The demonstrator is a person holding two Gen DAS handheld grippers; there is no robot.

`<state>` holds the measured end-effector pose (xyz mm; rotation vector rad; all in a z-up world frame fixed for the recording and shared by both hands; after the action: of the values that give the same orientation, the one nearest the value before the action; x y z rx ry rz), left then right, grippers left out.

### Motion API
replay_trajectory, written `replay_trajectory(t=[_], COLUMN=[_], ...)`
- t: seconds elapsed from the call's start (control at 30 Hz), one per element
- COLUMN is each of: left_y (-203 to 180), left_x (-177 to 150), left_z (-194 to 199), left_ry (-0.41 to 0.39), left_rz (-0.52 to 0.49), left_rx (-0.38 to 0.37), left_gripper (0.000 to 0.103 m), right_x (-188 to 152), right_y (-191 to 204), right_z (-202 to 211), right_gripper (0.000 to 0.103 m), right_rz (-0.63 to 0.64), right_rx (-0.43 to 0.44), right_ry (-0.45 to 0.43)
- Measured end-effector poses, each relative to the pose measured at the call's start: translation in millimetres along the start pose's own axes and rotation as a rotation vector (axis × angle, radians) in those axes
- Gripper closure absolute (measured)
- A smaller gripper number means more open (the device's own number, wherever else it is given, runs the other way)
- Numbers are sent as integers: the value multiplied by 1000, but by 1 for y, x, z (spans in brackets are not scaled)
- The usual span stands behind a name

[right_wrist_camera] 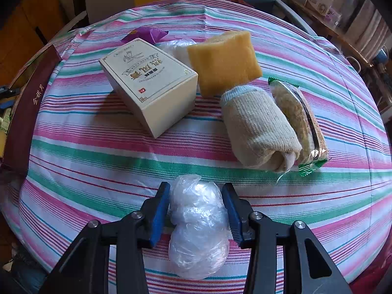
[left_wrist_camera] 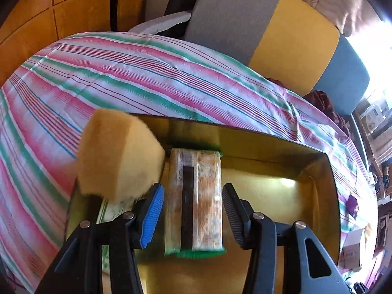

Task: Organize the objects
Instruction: 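Carry the cracker packet into the gold tray and release it with the left tool, then carry the plastic-wrapped bundle into the gold tray and release it with the right tool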

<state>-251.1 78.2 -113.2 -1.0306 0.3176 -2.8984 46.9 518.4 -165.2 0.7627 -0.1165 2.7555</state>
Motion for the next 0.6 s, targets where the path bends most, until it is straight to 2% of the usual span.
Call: replay_trajectory(t=[0.1, 0.3, 0.47, 0.6], left_y=[-2, -6, -8, -3], left_x=[-7, -41, -68, -80], left_z=[24, 76, 128, 151], left_ry=[-30, -80, -186, -206], left_rz=[-36, -111, -222, -196], left_rx=[-15, -36, -43, -76], left_gripper=[53, 53, 53, 53], right_x=[0, 7, 10, 8], right_y=[2, 12, 21, 40], right_z=[2, 8, 11, 9], right_gripper=[57, 66, 67, 67], right_rz=[5, 31, 30, 75], right_rx=[-4, -24, 10, 10], right_ry=[-2, -19, -39, -53])
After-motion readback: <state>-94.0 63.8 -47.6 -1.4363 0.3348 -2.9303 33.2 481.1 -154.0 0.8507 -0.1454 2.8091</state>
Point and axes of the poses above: each gripper's, at about its wrist camera, not at the fingertips, and z roughly against the way its jaws point, y to its left, x to its top, the point moved 5 cm from there along -z, roughly the way its jaws point, and after that the axes turned 12 degrees about -y, right-handed, at the moved point
